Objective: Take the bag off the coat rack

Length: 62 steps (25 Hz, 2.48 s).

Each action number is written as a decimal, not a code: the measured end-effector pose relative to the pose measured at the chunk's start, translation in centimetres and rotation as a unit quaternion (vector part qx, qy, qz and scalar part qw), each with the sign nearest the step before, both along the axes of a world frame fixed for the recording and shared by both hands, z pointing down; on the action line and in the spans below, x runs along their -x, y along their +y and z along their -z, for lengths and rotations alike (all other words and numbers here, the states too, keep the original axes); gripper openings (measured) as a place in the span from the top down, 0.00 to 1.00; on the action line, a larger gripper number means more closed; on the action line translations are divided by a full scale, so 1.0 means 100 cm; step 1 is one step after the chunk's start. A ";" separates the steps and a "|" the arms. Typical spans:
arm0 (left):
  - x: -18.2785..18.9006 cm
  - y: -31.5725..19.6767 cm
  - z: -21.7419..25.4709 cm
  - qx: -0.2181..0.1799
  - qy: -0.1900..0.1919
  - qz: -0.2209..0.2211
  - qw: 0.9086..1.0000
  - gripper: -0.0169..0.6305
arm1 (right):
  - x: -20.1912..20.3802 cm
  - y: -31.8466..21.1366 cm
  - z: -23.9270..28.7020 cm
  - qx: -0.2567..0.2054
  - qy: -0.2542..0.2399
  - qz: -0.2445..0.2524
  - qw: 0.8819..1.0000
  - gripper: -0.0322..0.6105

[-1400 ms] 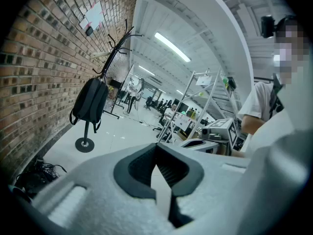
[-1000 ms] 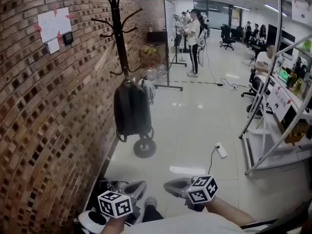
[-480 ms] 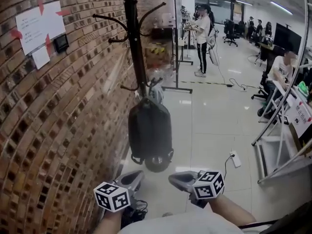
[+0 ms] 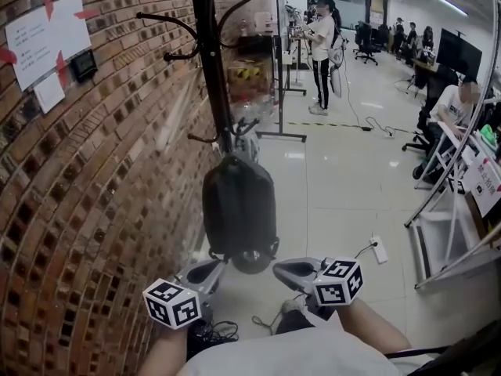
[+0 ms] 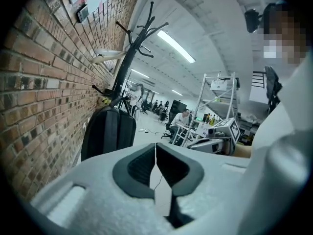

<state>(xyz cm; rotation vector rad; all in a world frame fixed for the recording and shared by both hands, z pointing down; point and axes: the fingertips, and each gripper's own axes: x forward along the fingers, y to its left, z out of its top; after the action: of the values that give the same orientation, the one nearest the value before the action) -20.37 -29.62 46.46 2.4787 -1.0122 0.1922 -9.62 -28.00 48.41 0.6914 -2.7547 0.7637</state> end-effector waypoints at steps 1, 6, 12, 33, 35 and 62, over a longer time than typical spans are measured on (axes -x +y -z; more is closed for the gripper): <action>0.004 -0.009 -0.001 0.000 -0.003 0.000 1.000 0.94 | 0.000 -0.009 -0.001 -0.003 0.002 -0.005 1.000 0.95; 0.009 -0.030 -0.022 -0.009 -0.053 0.024 0.998 0.68 | -0.019 -0.032 -0.014 -0.028 0.024 -0.010 0.999 0.84; 0.017 -0.108 -0.027 -0.022 -0.093 0.025 0.995 0.37 | -0.026 -0.118 -0.005 -0.057 0.015 -0.006 0.998 0.54; 0.011 -0.245 -0.095 0.023 -0.098 -0.014 0.995 0.12 | 0.012 -0.276 -0.082 -0.026 0.069 0.063 0.995 0.13; 0.012 -0.244 -0.094 0.021 -0.086 -0.012 0.996 0.14 | 0.012 -0.274 -0.084 -0.025 0.067 0.065 0.995 0.29; -0.012 -0.138 -0.049 0.014 -0.070 -0.009 0.997 0.65 | -0.012 -0.172 -0.037 -0.038 0.068 0.032 0.996 0.69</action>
<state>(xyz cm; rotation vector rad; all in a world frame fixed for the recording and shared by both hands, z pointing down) -19.16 -43.41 51.38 2.4773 -1.0362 0.3877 -8.45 -45.23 52.15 0.6402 -2.6789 0.5783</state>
